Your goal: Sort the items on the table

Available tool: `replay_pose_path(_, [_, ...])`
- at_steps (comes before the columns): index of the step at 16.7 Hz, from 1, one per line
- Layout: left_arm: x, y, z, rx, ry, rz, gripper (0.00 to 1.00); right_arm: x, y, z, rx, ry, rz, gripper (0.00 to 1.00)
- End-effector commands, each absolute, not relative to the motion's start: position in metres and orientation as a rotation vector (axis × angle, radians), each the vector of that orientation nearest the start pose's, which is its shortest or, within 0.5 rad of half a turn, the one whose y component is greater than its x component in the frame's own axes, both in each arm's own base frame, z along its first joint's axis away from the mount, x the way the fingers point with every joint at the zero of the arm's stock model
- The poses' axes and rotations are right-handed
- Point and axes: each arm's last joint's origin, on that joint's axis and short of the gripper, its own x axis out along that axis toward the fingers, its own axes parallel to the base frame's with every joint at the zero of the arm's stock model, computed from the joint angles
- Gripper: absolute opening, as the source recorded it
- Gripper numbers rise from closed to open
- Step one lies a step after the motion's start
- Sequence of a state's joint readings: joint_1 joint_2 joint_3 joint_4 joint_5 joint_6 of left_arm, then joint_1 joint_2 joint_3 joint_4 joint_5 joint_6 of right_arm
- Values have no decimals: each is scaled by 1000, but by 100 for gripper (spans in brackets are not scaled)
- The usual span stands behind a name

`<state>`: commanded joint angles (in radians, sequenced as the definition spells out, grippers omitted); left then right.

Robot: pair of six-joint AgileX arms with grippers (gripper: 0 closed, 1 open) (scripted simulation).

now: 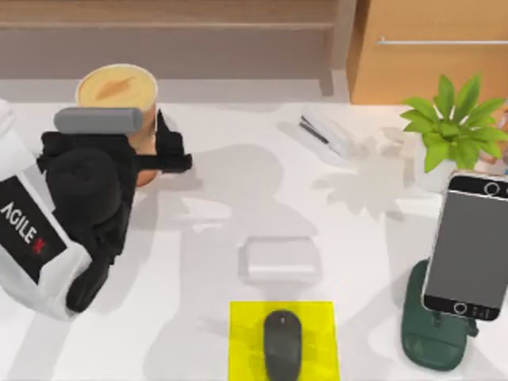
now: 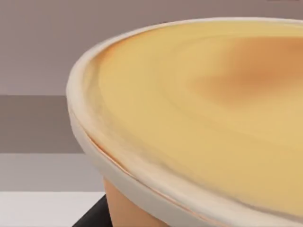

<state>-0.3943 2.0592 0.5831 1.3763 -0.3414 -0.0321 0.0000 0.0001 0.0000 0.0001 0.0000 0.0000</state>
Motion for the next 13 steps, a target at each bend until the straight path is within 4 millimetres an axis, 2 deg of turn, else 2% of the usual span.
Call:
replay_pose_path(4, [308,-115,84,-8,99,-28,0,106,-1,160,0,0,0,100])
replay_pose_path(5, [310,-116,89,-17,74,-32,0,106,-1,160,0,0,0,100])
replay_pose_path(7, [318,-120,109,-45,1,-49,0,106,-1,160,0,0,0,100])
replay_pose_path(13, [349,-121,189,-99,-200,-103,0,106,-1,160,0,0,0,100])
